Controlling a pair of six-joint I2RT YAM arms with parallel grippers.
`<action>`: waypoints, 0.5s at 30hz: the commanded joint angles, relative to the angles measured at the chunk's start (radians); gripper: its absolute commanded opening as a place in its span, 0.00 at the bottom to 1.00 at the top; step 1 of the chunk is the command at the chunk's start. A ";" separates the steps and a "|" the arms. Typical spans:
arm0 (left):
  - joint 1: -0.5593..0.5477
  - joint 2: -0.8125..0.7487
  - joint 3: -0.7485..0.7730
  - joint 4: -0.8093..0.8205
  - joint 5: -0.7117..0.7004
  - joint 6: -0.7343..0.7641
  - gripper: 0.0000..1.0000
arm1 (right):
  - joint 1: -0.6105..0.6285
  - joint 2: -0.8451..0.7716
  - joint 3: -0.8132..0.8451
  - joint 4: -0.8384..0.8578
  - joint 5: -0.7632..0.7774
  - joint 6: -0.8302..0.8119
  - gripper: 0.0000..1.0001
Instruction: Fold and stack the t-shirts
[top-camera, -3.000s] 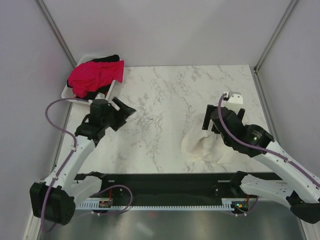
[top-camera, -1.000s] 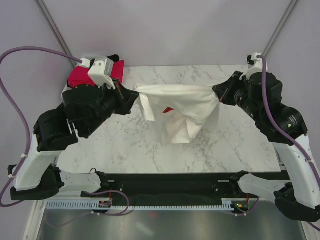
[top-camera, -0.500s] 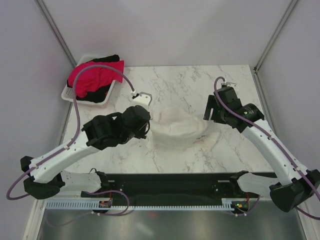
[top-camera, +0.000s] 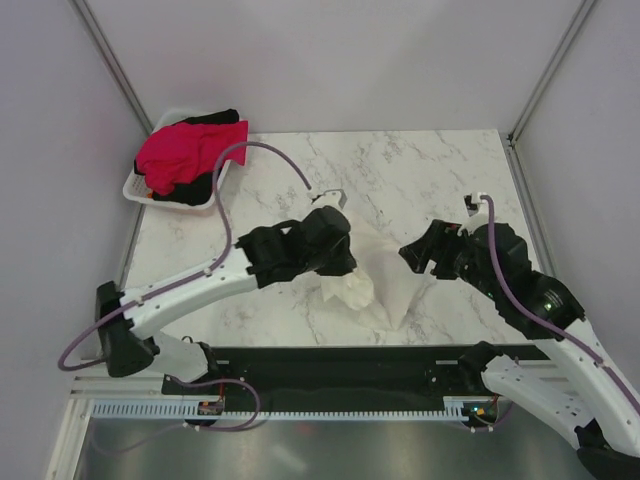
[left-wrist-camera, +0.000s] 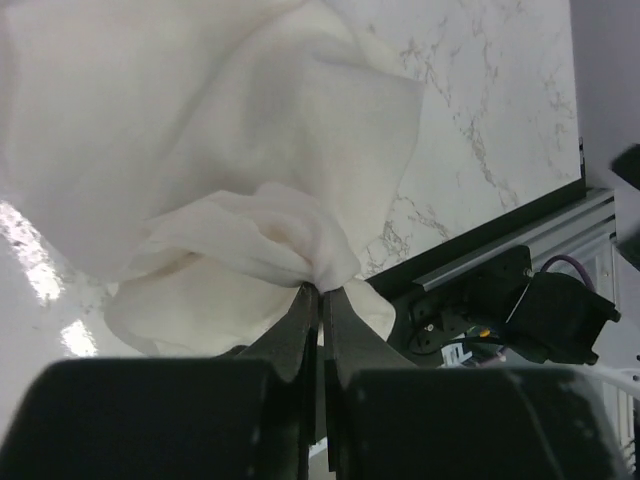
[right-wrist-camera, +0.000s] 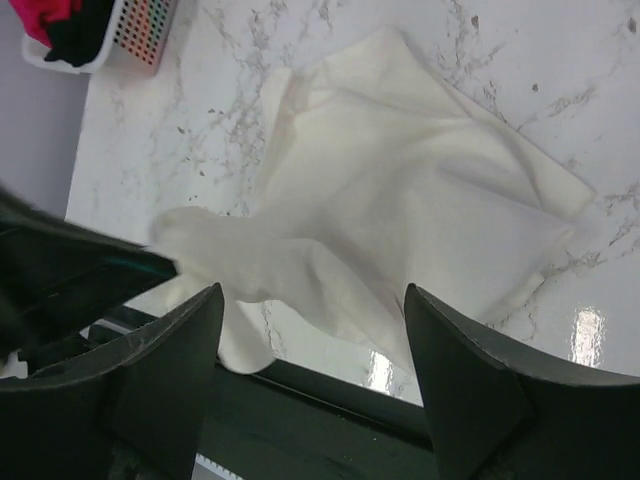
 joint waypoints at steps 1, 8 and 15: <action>0.018 0.148 0.086 0.177 0.134 -0.119 0.02 | 0.001 -0.057 0.029 0.030 -0.012 -0.036 0.80; 0.084 0.314 0.212 0.239 0.327 -0.153 0.02 | 0.001 -0.138 -0.103 0.077 -0.160 -0.073 0.73; 0.223 0.295 0.218 0.237 0.534 -0.133 0.02 | -0.001 -0.123 -0.232 0.192 -0.206 -0.119 0.77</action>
